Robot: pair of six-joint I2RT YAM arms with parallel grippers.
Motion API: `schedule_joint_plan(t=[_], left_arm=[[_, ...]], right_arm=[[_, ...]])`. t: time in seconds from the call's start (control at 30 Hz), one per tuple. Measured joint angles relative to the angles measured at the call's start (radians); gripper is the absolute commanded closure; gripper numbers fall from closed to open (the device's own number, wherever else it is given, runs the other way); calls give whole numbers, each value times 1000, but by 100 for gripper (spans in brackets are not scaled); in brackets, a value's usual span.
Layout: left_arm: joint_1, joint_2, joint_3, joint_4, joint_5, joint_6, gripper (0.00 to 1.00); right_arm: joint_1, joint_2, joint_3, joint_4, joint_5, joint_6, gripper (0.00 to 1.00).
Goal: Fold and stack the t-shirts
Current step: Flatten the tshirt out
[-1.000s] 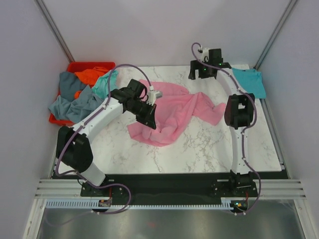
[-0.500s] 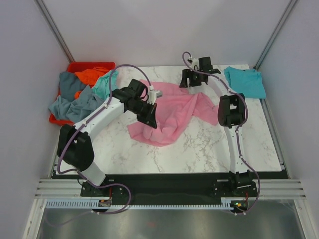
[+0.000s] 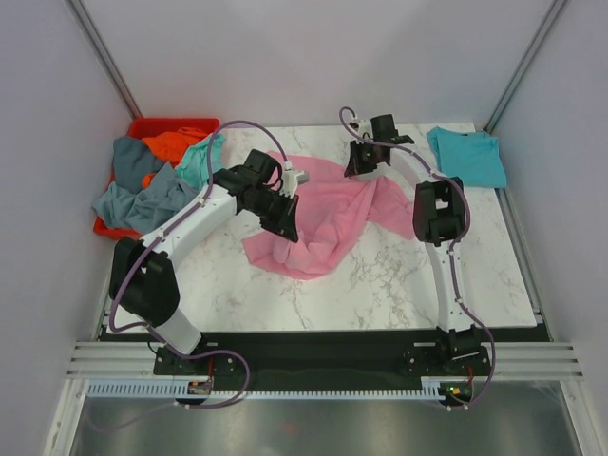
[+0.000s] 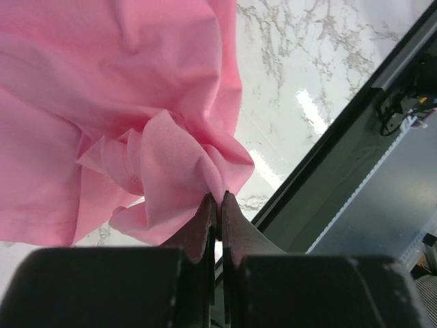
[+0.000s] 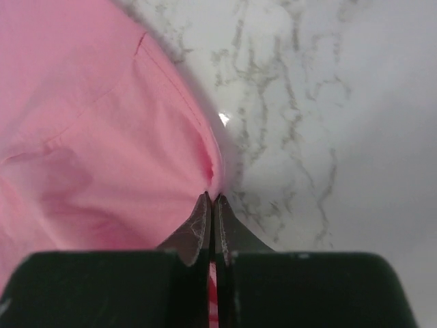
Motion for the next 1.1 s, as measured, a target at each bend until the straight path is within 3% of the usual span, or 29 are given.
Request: schedule_joint_plan(t=[0.2,0.47,0.63,0.67,0.73,0.77,0.8,0.83,0.87,0.9,1.0,1.1], left_arm=[[24,0,-3,6,-44,0,98],[96,15,-27,12,-68,0,98],[98,62,-17,13,-71,0,98],[98,66,-16,8,-85,0,38],[97,69,-2,-26,-146,0,29],[97,69,14,-47,-169,-5,24],[97,69,35,-61,-182,-7,22],[98,69,59,-72,-197,-8,19],[98,69,100,-82,-209,-7,16],[98,69,133,-87,-215,-7,14],[98,70,258,-80,-229,-7,11],[98,82,350,-58,-255,-7,16]], right_arm=[[-86,-104,-96,-53,84,-5,100],[-360,-415,-364,-144,125,-34,100],[-360,-594,-635,-199,91,-40,100],[-346,-615,-685,-205,77,-38,100],[-323,-640,-749,-230,53,-36,98],[-312,-649,-771,-244,40,-34,92],[-306,-654,-782,-258,29,-33,81],[-303,-657,-784,-272,18,-32,62],[-304,-661,-782,-280,12,-32,56],[-306,-665,-776,-286,7,-35,39],[-311,-666,-697,-312,3,-51,27],[-313,-636,-530,-317,-9,-61,27]])
